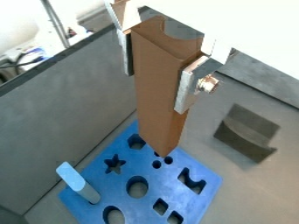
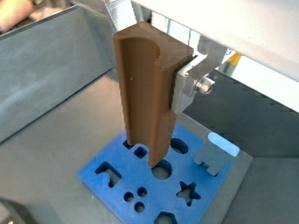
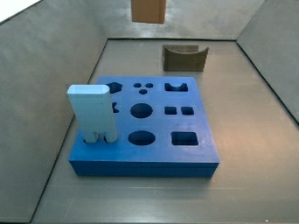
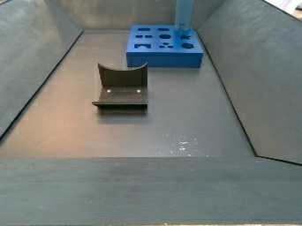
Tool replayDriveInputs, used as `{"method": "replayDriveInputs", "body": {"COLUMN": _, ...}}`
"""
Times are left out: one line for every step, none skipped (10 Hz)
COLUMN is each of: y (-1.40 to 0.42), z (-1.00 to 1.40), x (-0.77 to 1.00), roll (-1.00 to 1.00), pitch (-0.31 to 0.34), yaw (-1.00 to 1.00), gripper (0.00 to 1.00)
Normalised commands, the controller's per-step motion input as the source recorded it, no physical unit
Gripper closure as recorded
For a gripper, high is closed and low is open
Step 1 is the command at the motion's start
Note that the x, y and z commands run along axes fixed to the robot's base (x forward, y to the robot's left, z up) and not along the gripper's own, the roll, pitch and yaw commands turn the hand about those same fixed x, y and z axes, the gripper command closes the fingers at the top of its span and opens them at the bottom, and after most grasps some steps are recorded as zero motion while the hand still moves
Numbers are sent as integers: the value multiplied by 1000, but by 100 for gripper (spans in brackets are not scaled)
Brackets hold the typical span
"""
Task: Pick up the arch object. Move up. Rotate the arch object. Move to above the board. Insert the arch object.
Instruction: Insert the arch object.
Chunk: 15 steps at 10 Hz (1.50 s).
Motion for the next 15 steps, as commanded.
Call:
{"method": "replayDriveInputs", "body": {"y": 0, "z": 0, "x": 74, "roll": 3, "pitch": 0, "yaw": 0, "gripper": 100}}
{"method": "replayDriveInputs", "body": {"y": -143, "z": -14, "x": 409, "roll": 114, "pitch": 0, "yaw": 0, "gripper": 100}}
{"method": "replayDriveInputs", "body": {"y": -143, "z": -114, "x": 703, "roll": 119, "pitch": 21, "yaw": 0, "gripper": 100}}
{"method": "replayDriveInputs", "body": {"y": -26, "z": -191, "x": 726, "roll": 104, "pitch": 20, "yaw": 0, "gripper": 100}}
{"method": "replayDriveInputs", "body": {"y": 0, "z": -249, "x": 671, "roll": 114, "pitch": 11, "yaw": 0, "gripper": 100}}
{"method": "replayDriveInputs", "body": {"y": 0, "z": -389, "x": 669, "roll": 104, "pitch": 0, "yaw": 0, "gripper": 100}}
{"method": "replayDriveInputs", "body": {"y": 17, "z": -454, "x": 654, "roll": 76, "pitch": 0, "yaw": 17, "gripper": 100}}
{"method": "replayDriveInputs", "body": {"y": 63, "z": -494, "x": 591, "roll": 51, "pitch": 0, "yaw": 43, "gripper": 100}}
{"method": "replayDriveInputs", "body": {"y": 111, "z": -466, "x": 657, "roll": 30, "pitch": 0, "yaw": 60, "gripper": 100}}
{"method": "replayDriveInputs", "body": {"y": 151, "z": -420, "x": 731, "roll": 41, "pitch": 0, "yaw": 86, "gripper": 100}}
{"method": "replayDriveInputs", "body": {"y": 163, "z": -409, "x": 749, "roll": 33, "pitch": 3, "yaw": 89, "gripper": 100}}
{"method": "replayDriveInputs", "body": {"y": 169, "z": -389, "x": 723, "roll": 40, "pitch": 4, "yaw": 83, "gripper": 100}}
{"method": "replayDriveInputs", "body": {"y": 183, "z": -380, "x": 691, "roll": 53, "pitch": 9, "yaw": 97, "gripper": 100}}
{"method": "replayDriveInputs", "body": {"y": 209, "z": -371, "x": 609, "roll": 64, "pitch": 6, "yaw": 134, "gripper": 100}}
{"method": "replayDriveInputs", "body": {"y": 211, "z": -454, "x": 283, "roll": 113, "pitch": 0, "yaw": 129, "gripper": 100}}
